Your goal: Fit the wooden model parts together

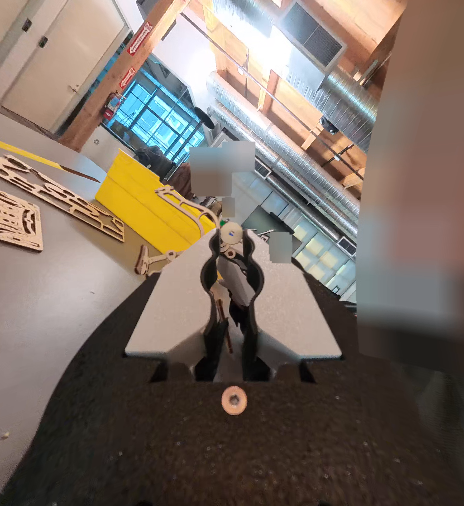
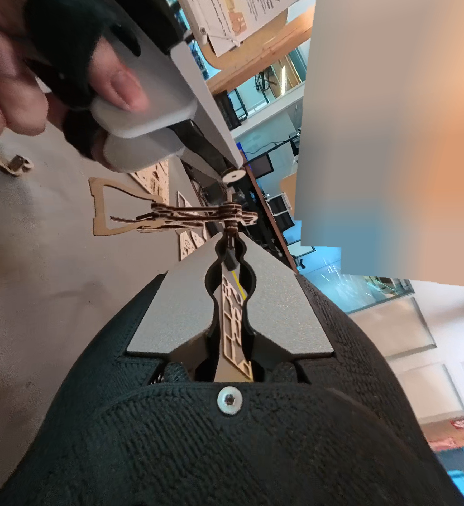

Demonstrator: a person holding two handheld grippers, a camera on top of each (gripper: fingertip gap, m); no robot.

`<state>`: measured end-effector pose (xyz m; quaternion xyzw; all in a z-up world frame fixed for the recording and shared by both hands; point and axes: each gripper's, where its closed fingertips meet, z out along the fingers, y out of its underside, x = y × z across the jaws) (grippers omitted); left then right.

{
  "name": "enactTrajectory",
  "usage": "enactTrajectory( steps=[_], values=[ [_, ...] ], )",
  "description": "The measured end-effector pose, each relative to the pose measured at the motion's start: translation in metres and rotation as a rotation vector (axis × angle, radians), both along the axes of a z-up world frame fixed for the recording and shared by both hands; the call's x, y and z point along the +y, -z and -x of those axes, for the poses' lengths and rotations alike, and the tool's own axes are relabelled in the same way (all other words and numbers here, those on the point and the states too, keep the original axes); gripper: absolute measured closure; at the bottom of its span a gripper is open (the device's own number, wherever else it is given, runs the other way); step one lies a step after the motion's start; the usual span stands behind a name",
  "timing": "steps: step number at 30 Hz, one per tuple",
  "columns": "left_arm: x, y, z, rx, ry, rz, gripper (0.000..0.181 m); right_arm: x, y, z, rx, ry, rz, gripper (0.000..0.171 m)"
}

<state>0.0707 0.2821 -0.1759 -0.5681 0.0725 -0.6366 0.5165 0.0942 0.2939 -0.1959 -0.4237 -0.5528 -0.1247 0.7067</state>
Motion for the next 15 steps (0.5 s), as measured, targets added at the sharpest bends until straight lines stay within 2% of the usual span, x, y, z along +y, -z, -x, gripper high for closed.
enactTrajectory(
  steps=[7,15],
  values=[
    [0.0009,0.0028,-0.0026,-0.010,0.026,0.026,0.168,-0.0048,-0.0091,-0.0020,-0.067,0.044,-0.104,0.168],
    [0.0004,0.0036,-0.0051,-0.006,0.037,0.031,0.168,-0.0038,-0.0081,-0.0026,-0.106,0.066,-0.131,0.168]
  ],
)
